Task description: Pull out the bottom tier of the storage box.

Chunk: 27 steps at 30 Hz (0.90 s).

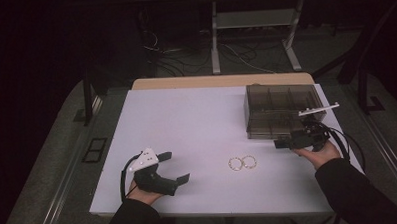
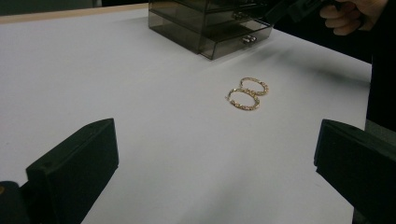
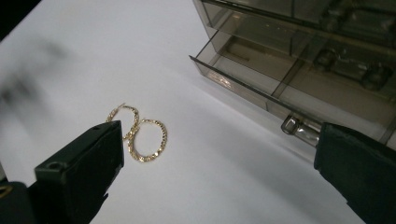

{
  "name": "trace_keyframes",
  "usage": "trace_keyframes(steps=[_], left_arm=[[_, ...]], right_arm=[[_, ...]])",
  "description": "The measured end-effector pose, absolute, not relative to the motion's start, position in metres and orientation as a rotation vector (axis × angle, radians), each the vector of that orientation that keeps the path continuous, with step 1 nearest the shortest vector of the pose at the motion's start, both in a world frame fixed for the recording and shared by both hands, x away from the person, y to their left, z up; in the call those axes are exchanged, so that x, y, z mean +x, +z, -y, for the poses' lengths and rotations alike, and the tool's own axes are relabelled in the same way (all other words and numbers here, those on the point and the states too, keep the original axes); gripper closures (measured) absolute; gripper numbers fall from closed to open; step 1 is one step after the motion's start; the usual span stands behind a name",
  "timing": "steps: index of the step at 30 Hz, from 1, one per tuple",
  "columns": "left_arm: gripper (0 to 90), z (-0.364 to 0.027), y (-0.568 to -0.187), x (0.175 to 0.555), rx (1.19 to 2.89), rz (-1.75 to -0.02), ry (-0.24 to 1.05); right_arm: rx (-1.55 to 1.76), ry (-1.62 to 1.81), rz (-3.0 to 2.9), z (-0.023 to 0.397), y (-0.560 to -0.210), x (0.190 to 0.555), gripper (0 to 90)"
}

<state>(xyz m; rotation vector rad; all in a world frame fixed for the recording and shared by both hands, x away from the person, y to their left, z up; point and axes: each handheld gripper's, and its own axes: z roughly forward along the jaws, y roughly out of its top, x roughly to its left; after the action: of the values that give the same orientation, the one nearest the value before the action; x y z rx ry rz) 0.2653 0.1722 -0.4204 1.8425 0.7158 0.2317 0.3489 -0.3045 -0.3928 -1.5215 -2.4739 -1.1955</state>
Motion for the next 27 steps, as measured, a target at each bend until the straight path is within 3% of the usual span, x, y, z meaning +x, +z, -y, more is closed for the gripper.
trace_keyframes(steps=[11,27], left_arm=[[0.0,-0.172,-0.420,0.265,1.838,-0.716,0.231],[0.0,-0.172,-0.420,0.265,1.840,-0.715,0.230]], right_arm=[[-1.308,-1.145,2.664,0.301,-0.377,0.358,1.1],[-1.032,-1.052,2.905,0.300,-0.382,0.367,1.1]])
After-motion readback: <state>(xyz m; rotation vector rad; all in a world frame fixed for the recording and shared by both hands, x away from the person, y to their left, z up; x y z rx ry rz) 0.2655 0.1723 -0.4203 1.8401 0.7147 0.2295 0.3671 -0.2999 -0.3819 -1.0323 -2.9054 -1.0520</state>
